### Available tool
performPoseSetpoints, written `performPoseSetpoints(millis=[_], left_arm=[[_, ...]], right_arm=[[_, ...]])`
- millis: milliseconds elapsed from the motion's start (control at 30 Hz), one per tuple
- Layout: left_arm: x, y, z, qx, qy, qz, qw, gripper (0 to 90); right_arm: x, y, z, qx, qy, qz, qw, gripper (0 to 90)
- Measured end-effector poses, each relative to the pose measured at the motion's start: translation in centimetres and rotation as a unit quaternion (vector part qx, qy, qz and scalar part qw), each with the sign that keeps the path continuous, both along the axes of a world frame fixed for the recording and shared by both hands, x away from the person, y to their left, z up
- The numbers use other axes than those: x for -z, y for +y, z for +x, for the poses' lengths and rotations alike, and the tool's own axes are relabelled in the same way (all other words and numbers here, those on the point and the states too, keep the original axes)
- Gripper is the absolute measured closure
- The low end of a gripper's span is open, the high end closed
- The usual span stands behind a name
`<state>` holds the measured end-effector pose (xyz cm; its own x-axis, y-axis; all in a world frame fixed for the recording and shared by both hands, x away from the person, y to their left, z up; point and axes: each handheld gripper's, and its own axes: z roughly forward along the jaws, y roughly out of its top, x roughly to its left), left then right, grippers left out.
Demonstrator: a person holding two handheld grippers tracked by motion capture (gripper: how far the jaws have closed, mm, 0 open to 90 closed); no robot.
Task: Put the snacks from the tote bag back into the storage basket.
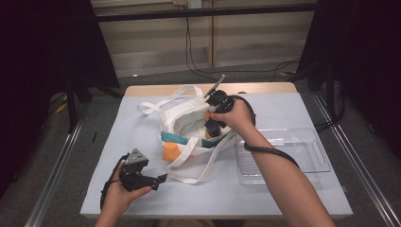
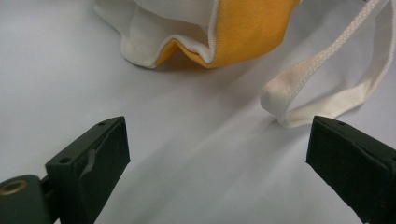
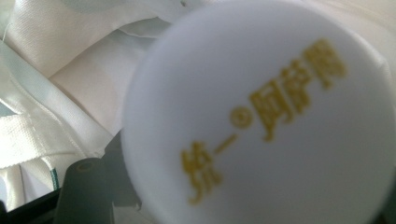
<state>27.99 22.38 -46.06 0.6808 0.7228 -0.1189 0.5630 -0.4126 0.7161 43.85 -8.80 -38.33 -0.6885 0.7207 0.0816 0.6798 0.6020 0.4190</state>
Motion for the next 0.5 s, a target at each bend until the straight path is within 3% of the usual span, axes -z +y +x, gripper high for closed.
performPoseSetpoints(millis=[500], left_arm=[[0.00, 0.11, 0.05, -0.002, 0.001, -0.003, 1.0000, 5.8]], right_arm=[[-0.73, 0.23, 0.07, -0.022, 0.009, -0.035, 0.9991, 30.7]])
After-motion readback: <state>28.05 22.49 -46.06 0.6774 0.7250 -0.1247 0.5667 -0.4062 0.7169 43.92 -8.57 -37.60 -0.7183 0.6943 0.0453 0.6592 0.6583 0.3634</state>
